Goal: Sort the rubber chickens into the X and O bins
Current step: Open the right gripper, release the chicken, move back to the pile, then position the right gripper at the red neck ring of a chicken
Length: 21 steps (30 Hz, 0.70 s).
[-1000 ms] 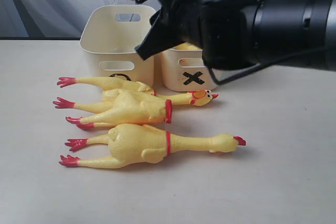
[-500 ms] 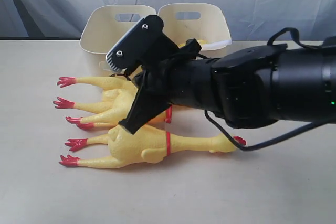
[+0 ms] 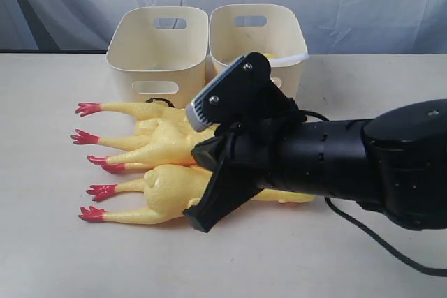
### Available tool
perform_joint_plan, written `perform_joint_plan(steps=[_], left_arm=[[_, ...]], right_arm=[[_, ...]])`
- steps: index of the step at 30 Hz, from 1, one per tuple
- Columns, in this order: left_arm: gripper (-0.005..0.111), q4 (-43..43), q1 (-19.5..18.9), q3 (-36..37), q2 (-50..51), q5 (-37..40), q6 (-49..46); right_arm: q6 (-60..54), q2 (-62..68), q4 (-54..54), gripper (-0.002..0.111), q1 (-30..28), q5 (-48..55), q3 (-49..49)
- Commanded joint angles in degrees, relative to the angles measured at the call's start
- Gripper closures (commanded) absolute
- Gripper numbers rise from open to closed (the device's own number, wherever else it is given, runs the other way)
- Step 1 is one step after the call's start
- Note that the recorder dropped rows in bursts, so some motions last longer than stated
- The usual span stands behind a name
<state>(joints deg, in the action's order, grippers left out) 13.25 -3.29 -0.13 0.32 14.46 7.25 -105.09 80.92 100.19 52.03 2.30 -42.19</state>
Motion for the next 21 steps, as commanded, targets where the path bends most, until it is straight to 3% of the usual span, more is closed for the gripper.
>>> perform_joint_plan(steps=[1, 5, 11, 14, 21], left_arm=[[0.107, -0.2, -0.1, 0.1, -0.3, -0.7, 0.2], [0.107, -0.2, -0.1, 0.1, -0.3, -0.7, 0.2], [0.107, -0.2, -0.1, 0.1, -0.3, -0.7, 0.2], [0.107, -0.2, -0.1, 0.1, -0.3, -0.7, 0.2], [0.107, -0.2, -0.1, 0.1, -0.3, -0.7, 0.2]], right_arm=[[8.0, -0.5, -0.2, 0.109, -1.2, 1.5, 2.0], [18.5, -0.5, -0.2, 0.109, -8.0, 11.9, 2.9], [24.6, -0.5, -0.2, 0.109, -16.3, 28.3, 3.0], [29.3, -0.5, -0.2, 0.109, -18.5, 29.4, 3.0], [45.0, 0.5, -14.2, 0.109, -23.5, 29.2, 3.0]])
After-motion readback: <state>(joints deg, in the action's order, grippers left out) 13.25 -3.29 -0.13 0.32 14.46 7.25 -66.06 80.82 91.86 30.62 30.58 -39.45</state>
